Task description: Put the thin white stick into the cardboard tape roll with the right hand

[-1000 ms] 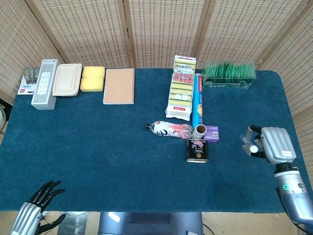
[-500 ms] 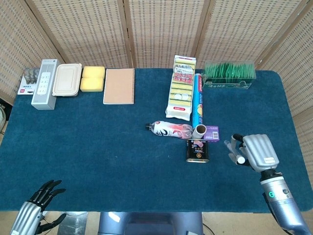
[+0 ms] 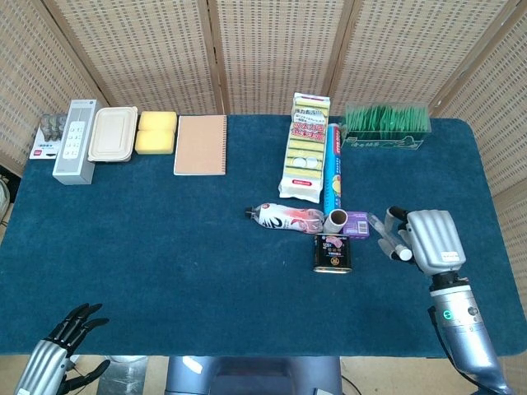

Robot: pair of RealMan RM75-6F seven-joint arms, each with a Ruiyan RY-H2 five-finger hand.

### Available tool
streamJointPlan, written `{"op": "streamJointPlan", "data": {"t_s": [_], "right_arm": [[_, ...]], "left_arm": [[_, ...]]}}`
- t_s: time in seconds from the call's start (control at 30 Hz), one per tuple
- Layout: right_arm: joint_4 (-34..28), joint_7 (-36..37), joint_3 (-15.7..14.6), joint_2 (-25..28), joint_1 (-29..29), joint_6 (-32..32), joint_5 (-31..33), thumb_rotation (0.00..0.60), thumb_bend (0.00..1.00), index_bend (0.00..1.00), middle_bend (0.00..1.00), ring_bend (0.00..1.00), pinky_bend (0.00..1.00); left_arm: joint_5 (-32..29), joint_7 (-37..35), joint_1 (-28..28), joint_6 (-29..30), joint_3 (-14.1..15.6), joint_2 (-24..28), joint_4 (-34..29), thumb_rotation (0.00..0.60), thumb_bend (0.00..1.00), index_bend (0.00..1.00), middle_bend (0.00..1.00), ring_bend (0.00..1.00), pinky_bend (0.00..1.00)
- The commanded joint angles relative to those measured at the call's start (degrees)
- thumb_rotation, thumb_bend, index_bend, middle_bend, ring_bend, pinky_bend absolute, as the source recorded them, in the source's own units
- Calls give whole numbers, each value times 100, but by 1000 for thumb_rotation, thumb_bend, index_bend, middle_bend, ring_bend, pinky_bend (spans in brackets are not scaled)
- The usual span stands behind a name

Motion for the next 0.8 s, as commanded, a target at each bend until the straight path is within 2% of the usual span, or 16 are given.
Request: {"op": "streamJointPlan", "data": {"t_s": [0.03, 0.27, 0.8], "right_arm": [[-81, -130, 134, 15, 256, -344, 429, 600, 443, 792, 1000, 1000, 991], [-54, -295, 422, 94, 822, -923, 1508, 600, 443, 792, 1000, 1000, 991], [76, -606, 666, 213, 1595, -1301, 2872, 600, 444, 792, 1000, 1000, 991]], "left_arm": [[10, -5, -17, -31, 18, 9, -3, 600, 180, 235, 146, 105, 269], [-21, -23, -13, -22, 0, 8, 1, 600, 180, 235, 146, 105, 270], [-51, -75, -8, -9, -13, 3, 34, 600, 181, 234, 146, 105, 269]]}}
